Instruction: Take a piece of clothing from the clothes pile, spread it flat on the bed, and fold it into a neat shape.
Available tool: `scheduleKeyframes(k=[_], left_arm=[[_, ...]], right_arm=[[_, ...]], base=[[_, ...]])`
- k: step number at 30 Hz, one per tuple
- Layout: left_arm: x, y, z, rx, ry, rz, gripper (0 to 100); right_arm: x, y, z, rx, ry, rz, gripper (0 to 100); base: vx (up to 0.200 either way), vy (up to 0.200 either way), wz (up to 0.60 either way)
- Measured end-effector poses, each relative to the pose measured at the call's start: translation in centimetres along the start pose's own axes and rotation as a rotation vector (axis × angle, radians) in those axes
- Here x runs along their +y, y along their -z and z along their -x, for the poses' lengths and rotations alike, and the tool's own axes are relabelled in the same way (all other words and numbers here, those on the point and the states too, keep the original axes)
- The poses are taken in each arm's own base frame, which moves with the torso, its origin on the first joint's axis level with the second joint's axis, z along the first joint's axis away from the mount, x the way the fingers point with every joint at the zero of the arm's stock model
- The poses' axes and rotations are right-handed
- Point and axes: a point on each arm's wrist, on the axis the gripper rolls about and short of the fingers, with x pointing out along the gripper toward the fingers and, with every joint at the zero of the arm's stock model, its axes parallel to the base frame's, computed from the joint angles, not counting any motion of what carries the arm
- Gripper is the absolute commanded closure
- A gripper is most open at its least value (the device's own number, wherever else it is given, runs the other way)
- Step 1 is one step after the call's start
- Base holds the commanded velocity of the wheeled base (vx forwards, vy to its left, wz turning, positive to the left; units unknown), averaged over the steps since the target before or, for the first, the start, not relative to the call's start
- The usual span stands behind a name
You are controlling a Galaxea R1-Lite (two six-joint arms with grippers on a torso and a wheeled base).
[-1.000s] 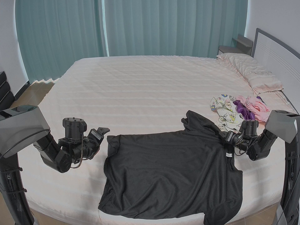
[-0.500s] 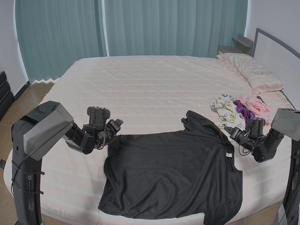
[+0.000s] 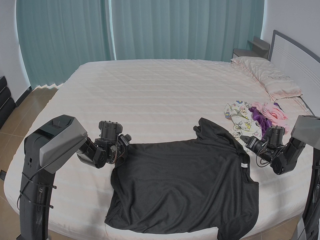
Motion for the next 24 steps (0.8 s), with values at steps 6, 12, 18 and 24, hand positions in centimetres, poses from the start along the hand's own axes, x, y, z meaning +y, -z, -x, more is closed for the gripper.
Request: scheduleKeyframes(k=[6, 12, 18, 24], left_arm=[[0.2, 0.4, -0.9, 0.003, -0.009, -0.027, 0], [0.6, 0.1, -1.8, -0.024, -0.023, -0.047, 100], [1.7, -1.8, -2.8, -0.072, -0.048, -0.043, 100], [3.0, -6.1, -3.5, -0.149, -0.071, -0.013, 100]], right_arm=[[0.2, 0.0, 0.0, 0.000, -0.003, 0.005, 0], [0.2, 0.2, 0.0, 0.006, -0.003, 0.008, 0], [-0.1, 0.3, -0.1, 0.009, 0.002, 0.007, 0], [-0.2, 0.4, -0.4, 0.006, -0.001, 0.007, 0]], base=[[0.000, 0.000, 0.00], [0.000, 0.000, 0.00], [0.000, 0.000, 0.00], [0.000, 0.000, 0.00]])
